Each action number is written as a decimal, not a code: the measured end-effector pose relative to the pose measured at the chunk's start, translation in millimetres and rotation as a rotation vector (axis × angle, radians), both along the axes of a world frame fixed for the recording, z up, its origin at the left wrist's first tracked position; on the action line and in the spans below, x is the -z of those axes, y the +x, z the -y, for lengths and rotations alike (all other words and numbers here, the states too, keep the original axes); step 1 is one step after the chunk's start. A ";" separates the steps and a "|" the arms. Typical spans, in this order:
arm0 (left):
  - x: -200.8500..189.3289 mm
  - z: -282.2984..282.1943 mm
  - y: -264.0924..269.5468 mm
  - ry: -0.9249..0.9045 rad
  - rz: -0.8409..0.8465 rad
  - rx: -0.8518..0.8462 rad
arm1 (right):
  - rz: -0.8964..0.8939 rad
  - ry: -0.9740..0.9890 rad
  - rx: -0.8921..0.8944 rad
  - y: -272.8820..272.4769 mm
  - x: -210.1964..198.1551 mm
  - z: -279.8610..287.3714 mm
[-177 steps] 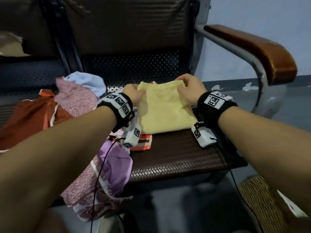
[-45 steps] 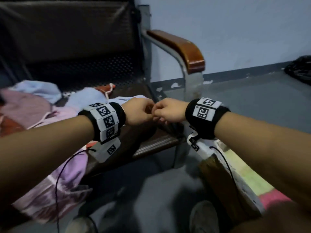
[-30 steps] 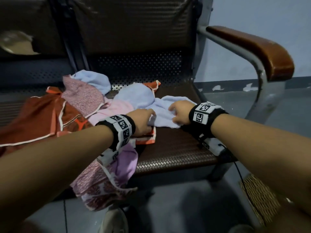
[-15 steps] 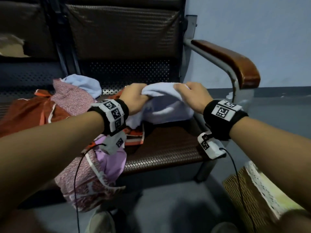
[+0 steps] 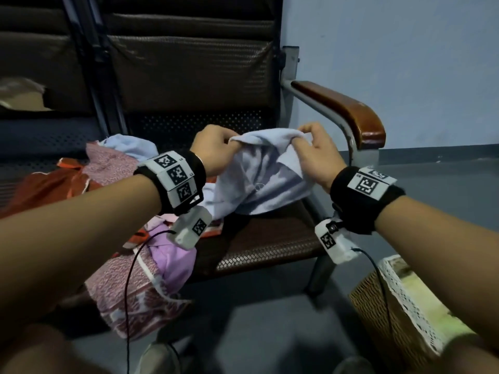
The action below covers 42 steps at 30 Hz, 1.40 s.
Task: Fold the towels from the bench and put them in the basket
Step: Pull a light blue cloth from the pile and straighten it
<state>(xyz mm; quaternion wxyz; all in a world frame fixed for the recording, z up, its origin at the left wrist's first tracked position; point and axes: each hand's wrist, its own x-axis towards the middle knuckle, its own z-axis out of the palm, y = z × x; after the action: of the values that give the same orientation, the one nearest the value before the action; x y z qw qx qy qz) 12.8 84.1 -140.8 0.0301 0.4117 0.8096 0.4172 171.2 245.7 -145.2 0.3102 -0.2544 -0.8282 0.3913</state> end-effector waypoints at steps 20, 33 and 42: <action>-12.7 14.0 5.9 0.261 0.060 0.070 | 0.582 0.356 -0.004 9.2 2.6 -1.6; 7.9 27.5 -23.3 -0.115 -0.058 0.107 | 0.094 -0.057 -0.136 -12.2 -5.5 7.5; 12.8 6.1 26.1 -0.195 -0.133 0.237 | 0.059 -0.094 -0.325 -13.3 -4.1 23.0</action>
<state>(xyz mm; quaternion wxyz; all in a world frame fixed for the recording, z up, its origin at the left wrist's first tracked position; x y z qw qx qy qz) 38.9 78.0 -153.5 0.0652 0.5262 0.7922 0.3021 157.8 222.6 -141.1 0.2060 -0.1430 -0.8479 0.4671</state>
